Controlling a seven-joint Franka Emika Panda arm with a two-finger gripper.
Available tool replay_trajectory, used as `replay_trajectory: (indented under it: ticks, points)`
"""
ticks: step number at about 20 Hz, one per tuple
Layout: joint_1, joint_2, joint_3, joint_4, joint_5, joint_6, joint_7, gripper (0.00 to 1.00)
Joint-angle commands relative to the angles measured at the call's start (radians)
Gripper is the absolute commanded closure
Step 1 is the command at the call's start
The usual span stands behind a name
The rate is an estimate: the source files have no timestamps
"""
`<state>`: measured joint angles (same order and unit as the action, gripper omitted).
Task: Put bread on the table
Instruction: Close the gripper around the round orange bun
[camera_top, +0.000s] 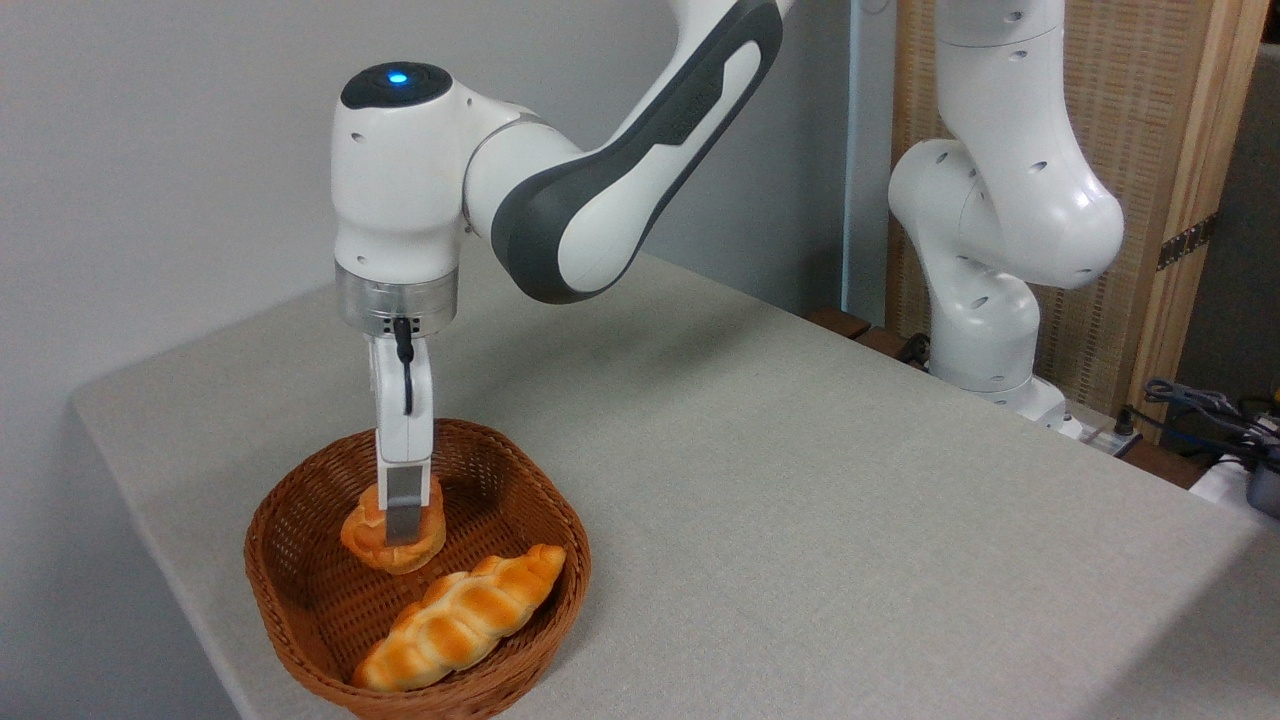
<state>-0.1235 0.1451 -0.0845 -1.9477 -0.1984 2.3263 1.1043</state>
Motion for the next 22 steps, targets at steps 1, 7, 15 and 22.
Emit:
replay_trajectory:
  ticks: [1, 7, 15, 22]
  points:
    - [0.001, 0.005, 0.003, -0.008, -0.010, 0.019, 0.046, 0.00]
    - [0.002, 0.011, 0.003, -0.010, -0.012, 0.051, 0.046, 0.64]
    - [0.002, 0.011, 0.005, -0.010, -0.012, 0.051, 0.048, 0.69]
    - [0.002, -0.008, 0.017, -0.007, -0.022, 0.048, 0.043, 0.70]
